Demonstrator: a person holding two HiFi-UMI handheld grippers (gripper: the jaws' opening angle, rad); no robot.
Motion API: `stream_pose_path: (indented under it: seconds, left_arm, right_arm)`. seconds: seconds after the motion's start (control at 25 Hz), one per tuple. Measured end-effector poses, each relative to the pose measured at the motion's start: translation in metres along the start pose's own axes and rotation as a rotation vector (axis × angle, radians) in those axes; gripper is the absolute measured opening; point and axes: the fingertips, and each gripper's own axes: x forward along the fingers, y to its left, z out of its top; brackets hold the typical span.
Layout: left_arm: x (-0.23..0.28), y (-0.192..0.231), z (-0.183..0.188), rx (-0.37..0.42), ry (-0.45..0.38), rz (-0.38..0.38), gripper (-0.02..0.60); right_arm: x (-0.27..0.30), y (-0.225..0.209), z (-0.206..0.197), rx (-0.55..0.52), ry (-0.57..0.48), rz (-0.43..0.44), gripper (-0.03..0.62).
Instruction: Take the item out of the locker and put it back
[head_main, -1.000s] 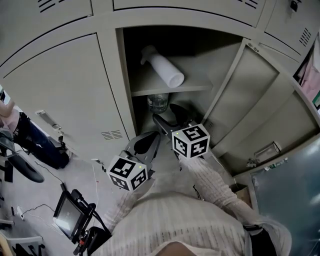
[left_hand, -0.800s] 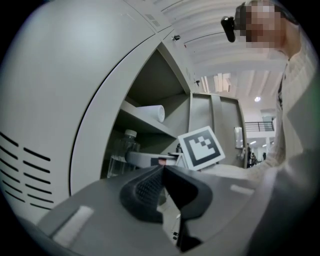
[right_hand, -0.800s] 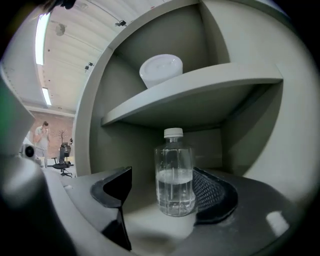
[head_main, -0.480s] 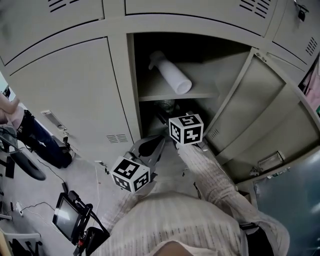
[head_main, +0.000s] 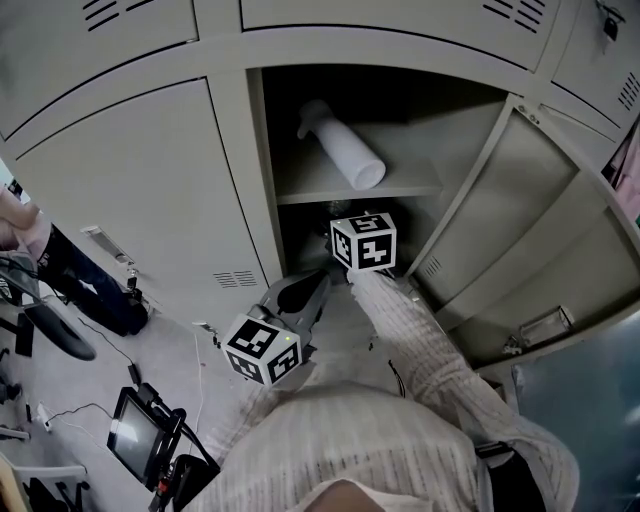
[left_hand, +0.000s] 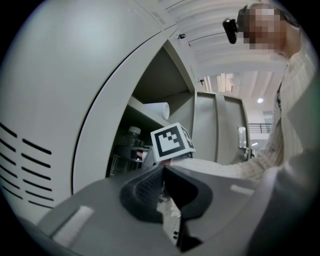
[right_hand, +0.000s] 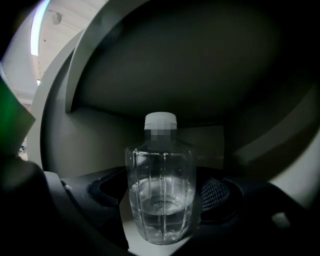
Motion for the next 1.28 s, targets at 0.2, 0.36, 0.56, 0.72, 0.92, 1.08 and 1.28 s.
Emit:
stream_pose_path:
  seconds: [0.2,0.36,0.56,0.72,0.92,1.08,1.28]
  left_arm:
    - [-0.001,0.001,-0.001,-0.003,-0.003,0.004,0.007]
    - [-0.001,0.004,-0.003,-0.008,0.003,0.007,0.007]
    - [0.0,0.005,-0.005,-0.018,0.012,0.004,0.007]
    - [-0.001,0.007,-0.007,-0.025,0.016,0.01,0.007]
    - [-0.003,0.005,-0.01,-0.03,0.027,0.0,0.006]
    - [-0.006,0.005,-0.009,-0.029,0.024,0.003,0.008]
    - [-0.011,0.005,-0.009,-0.037,0.018,0.012,0.007]
  right_arm:
    - [0.007,-0.001,0.002,-0.028,-0.044,-0.027,0.422]
    - [0.012,-0.001,0.002,-0.013,-0.059,-0.022,0.423]
    - [0.018,-0.003,0.001,-0.007,-0.058,-0.014,0.425]
    - [0.02,-0.003,0.001,-0.002,-0.061,-0.018,0.425]
    - [0.02,-0.004,0.001,0.003,-0.061,-0.041,0.425]
    - [0.02,-0.004,0.001,0.002,-0.056,-0.042,0.426]
    - [0.019,-0.006,0.001,0.003,-0.047,-0.061,0.426]
